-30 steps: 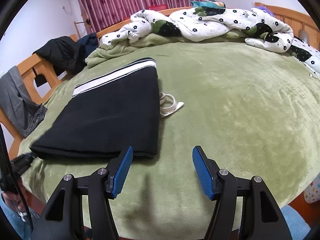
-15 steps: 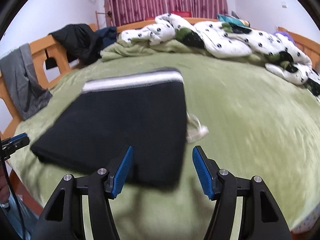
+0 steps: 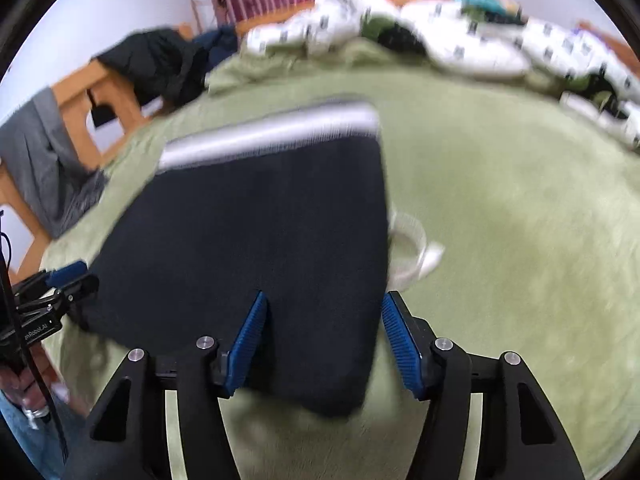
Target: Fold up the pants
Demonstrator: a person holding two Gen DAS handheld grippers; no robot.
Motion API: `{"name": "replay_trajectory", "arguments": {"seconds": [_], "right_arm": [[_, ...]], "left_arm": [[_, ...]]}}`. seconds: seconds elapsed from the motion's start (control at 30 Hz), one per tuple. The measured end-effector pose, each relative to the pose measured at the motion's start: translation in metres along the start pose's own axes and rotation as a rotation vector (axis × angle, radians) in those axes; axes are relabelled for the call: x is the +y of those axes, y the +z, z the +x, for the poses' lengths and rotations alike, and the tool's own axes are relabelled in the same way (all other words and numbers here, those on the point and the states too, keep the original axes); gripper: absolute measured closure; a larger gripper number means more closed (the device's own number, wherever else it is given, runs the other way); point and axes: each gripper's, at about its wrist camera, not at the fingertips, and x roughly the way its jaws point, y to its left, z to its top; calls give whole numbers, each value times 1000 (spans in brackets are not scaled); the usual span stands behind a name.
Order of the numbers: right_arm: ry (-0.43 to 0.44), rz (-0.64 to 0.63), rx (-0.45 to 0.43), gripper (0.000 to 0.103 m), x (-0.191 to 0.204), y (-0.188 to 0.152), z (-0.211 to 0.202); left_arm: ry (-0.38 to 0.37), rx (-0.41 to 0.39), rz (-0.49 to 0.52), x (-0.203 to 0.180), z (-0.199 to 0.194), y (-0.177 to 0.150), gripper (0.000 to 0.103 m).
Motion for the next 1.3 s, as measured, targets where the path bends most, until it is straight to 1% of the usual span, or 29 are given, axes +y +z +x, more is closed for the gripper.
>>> {"name": "replay_trajectory", "arguments": {"seconds": [0.03,0.13,0.23,0.3,0.37,0.4,0.47,0.5,0.53,0.57,0.6,0.63,0.67,0.7,0.77,0.83,0.9,0.97,1.03,1.17,1.3], "right_arm": [[-8,-20,-23,44,2,10,0],[-34,-93,-52,44,11,42,9],[-73,-164,-90,44,20,69,25],[-63,-181,-99,50,23,77,35],[-51,-187,-65,53,24,83,53],[-48,-190,-47,60,25,83,61],[-57,-216,25,68,26,75,86],[-78,-247,6,69,27,69,91],[-81,-271,-22,69,28,67,90],[-89,-301,-21,69,31,67,89],[-92,-317,0,69,32,71,89],[-82,-310,13,69,31,76,88],[-80,-298,12,70,31,80,86],[-95,-278,3,73,28,85,85],[-122,-241,-12,73,22,90,85],[-139,-218,-1,74,16,88,93],[-144,-234,-14,74,16,86,93],[-189,-265,-7,74,17,85,93],[-199,-256,-2,74,14,85,94],[-184,-207,-4,74,7,84,93],[-191,-221,4,74,6,83,89]], "left_arm": [[0,-2,-7,2,4,7,55],[13,-16,-17,2,22,43,55],[29,-45,29,-10,41,70,55],[39,-48,67,-21,60,86,55],[44,-42,64,-25,79,96,55],[47,-15,34,-24,96,99,55],[40,50,-7,-23,116,101,55],[45,65,-6,-23,126,101,55],[70,59,4,-26,130,101,55],[86,53,27,-31,130,101,55],[98,49,54,-35,129,101,55],[102,34,82,-39,127,101,55],[101,25,88,-39,126,101,55],[102,18,83,-37,125,102,55],[119,16,59,-32,125,103,55],[123,23,26,-24,126,103,55],[110,32,-8,-15,128,105,53],[96,36,-33,-9,130,104,51],[99,34,-35,-9,131,102,50],[125,32,-2,-11,131,101,50],[124,31,-2,-11,130,100,49]]}}
